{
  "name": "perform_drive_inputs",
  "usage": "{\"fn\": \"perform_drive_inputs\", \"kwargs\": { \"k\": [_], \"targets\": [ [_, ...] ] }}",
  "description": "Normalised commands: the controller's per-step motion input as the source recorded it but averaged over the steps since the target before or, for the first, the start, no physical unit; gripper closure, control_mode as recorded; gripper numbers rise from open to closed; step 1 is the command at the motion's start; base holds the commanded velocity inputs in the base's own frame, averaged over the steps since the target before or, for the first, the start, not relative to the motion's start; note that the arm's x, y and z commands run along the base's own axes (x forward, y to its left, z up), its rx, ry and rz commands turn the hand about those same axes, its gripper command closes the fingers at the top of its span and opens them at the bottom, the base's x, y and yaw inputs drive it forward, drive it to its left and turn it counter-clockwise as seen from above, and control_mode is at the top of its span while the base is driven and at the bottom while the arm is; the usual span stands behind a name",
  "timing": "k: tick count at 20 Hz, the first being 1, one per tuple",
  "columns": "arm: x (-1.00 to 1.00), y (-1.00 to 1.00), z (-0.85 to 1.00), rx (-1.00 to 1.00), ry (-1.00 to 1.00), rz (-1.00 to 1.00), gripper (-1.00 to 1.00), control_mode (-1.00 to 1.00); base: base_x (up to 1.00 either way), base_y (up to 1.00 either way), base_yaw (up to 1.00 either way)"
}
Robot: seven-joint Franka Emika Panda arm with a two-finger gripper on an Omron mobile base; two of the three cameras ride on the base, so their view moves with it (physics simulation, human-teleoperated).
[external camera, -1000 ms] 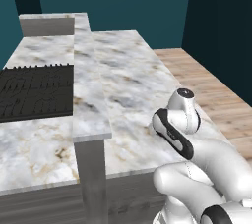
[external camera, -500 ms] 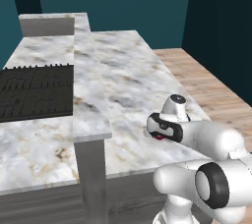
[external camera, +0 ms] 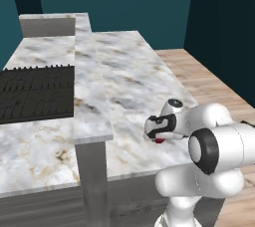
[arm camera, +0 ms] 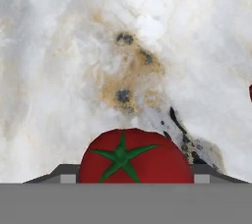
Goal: Open the fridge, remove the apple, tomato, and steak, and place them on any counter.
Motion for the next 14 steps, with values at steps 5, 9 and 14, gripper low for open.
{"fn": "perform_drive_inputs", "kwargs": {
  "k": [5, 9, 14],
  "targets": [
    [0.01, 0.01, 0.08, 0.00, 0.06, 0.00, -1.00, -1.00, 0.00, 0.00, 0.00],
    [-0.07, 0.00, 0.63, 0.00, 0.00, 0.00, -1.00, -1.00, 0.00, 0.00, 0.00],
    [-0.30, -0.08, 0.97, -0.01, -0.02, 0.00, -1.00, -1.00, 0.00, 0.00, 0.00]
  ]
}}
